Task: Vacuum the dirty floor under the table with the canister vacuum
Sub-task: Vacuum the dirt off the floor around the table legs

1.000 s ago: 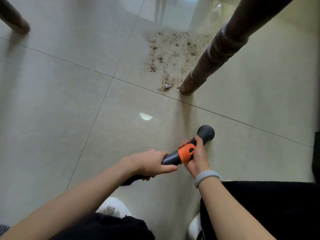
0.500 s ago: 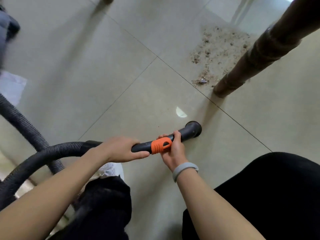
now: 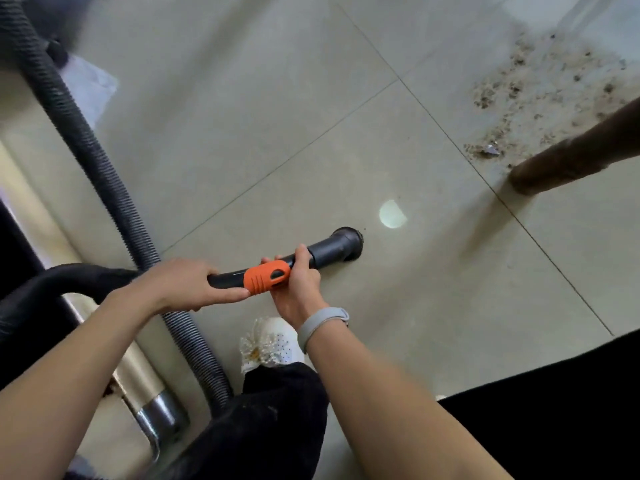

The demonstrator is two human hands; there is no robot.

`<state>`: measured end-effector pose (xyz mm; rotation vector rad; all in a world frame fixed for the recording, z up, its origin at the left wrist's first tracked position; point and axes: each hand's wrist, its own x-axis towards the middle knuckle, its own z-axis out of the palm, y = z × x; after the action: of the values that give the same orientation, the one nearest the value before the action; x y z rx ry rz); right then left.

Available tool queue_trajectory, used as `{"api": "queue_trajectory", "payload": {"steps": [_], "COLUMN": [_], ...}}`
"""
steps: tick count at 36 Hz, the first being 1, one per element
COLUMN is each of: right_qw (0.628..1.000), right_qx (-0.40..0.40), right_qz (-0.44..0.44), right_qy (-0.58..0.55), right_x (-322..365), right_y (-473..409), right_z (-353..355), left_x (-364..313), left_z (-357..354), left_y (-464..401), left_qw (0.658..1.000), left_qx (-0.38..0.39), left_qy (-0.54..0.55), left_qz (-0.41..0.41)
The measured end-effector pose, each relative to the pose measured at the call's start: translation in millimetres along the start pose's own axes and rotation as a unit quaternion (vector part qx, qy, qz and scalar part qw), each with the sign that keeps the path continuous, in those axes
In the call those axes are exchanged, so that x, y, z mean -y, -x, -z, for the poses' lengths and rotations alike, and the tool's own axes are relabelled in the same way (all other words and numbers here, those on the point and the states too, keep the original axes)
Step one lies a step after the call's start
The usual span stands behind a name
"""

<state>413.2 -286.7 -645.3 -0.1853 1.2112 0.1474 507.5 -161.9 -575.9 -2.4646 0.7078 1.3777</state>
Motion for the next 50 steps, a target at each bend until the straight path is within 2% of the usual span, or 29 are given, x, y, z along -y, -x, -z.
{"api": "queue_trajectory", "payload": {"steps": [4,13,18,27,33,40,46,50], "right_qw": [0.999,0.995,0.997,0.998,0.993,0.989,0.987,0.984], "right_qx": [0.023,0.052,0.031,-0.042,-0.075,-0.086,-0.051,-0.042], "right_qz": [-0.025,-0.039,-0.013,0.054,0.092,0.115,0.127,0.131], "right_qy": [0.022,0.069,0.07,-0.004,-0.01,0.029,0.087,0.115], "right_x": [-26,-35,-29,-10,17,67,119,135], "right_y": [-5,-15,-20,-11,-6,-16,-24,-31], "right_z": [-24,-67,-61,-5,10,1,-6,-23], "left_x": [31,74,71,26,-5,-28,-53,-52], "left_z": [-2,-8,-19,-31,-28,-12,6,13], "left_y": [12,6,-7,-30,-43,-66,-79,-89], "left_qw": [0.998,0.989,0.989,0.998,0.996,0.99,0.979,0.971], "left_qx": [-0.05,-0.105,-0.102,-0.048,-0.041,-0.054,-0.074,-0.085], "left_qy": [-0.013,0.071,0.092,0.023,0.025,0.102,0.144,0.19], "left_qz": [0.028,0.076,0.052,-0.035,-0.07,-0.086,-0.125,-0.115]}}
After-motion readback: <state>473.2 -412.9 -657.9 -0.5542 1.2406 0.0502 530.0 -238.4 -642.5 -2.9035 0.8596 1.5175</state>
